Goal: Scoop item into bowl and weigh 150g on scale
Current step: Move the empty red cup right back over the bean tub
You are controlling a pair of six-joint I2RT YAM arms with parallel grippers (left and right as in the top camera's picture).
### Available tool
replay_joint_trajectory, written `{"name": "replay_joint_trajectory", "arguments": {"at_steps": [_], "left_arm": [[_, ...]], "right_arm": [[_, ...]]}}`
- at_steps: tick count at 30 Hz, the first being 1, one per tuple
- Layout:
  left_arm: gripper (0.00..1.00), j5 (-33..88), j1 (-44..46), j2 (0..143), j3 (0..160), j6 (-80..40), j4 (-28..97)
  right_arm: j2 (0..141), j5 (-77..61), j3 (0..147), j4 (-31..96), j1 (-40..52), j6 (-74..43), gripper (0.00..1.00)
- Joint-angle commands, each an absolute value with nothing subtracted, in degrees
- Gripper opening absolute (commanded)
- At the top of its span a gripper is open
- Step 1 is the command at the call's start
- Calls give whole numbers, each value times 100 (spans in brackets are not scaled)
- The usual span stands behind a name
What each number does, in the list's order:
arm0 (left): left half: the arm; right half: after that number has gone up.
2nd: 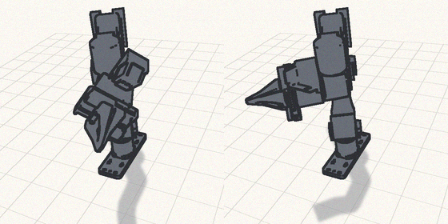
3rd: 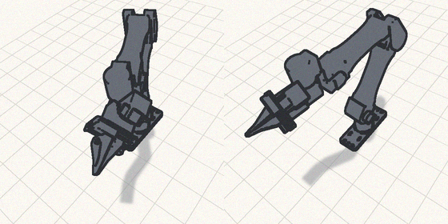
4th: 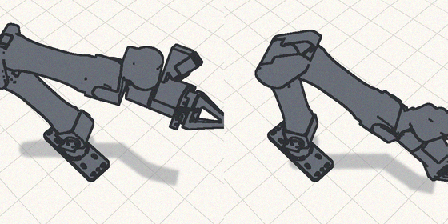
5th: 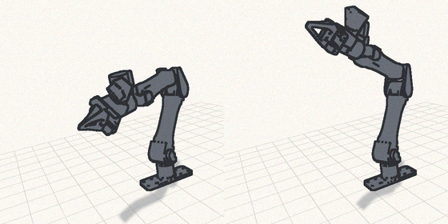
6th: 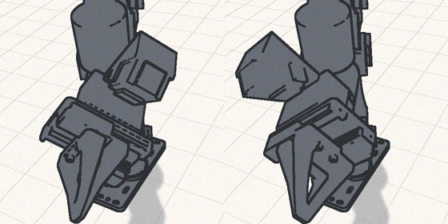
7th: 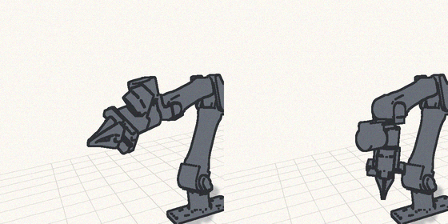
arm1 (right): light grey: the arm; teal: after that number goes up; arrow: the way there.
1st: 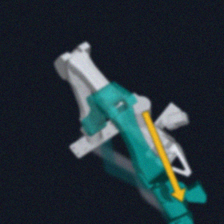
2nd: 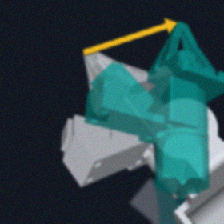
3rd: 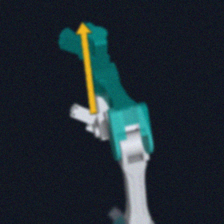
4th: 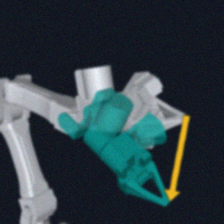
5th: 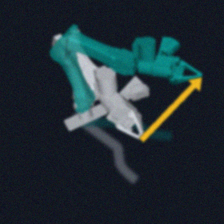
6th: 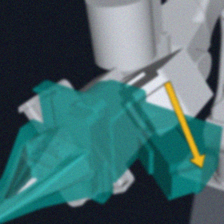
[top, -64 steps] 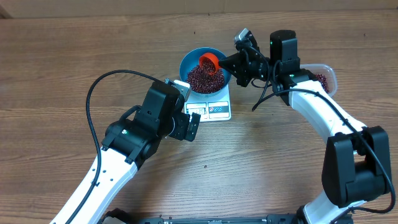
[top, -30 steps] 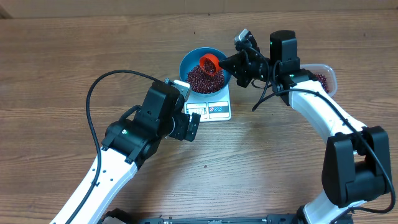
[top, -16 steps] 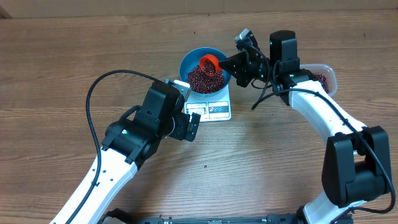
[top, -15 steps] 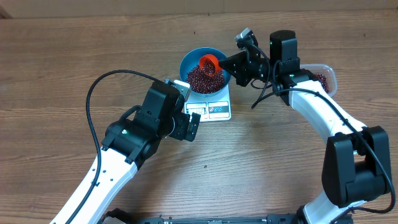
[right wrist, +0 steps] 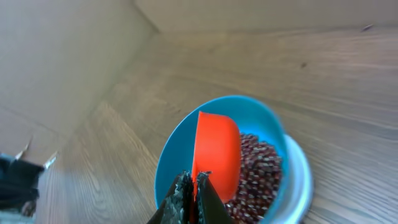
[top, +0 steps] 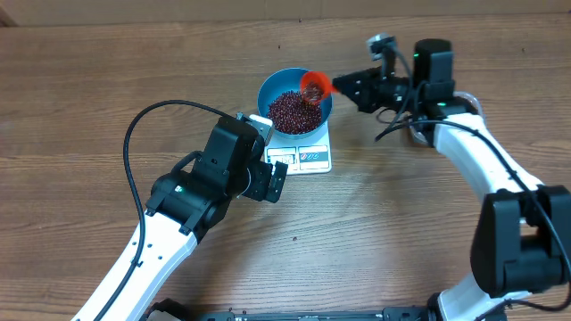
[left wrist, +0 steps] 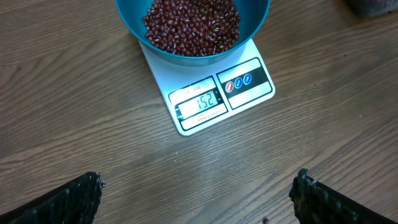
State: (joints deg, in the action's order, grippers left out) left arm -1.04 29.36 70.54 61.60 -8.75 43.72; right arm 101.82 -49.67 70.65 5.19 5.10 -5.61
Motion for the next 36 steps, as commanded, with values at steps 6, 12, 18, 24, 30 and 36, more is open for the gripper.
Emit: {"name": "replay_joint_trajectory", "arguments": {"at_steps": [6,12,18,24,30,36], "left_arm": [[99,-43,2928,7061,6289,-768,4351],[100,-43,2928,7061,6292,-770,4351],[99,-43,2928,7061,6289,-768,4351],[100,-43,2928,7061,6292,-768,4351],[100,-43,2928,7061,6289,-768,4351],[100,-43,2928,7061,6289,-768,4351]], "right_arm": [[9253,-5175,7063,1105,-561,-642,4],[9107,-5175,7063,1739,-1457,-550,4],[9107,-5166,7063,2139,-2169,239,4],[9107,-5146,7063,2204,-2523,711,4],[9107,-4049,7063,2794,-2515,2018,4],[9107,-2797,7061,3548,-2383,3103,4]]}}
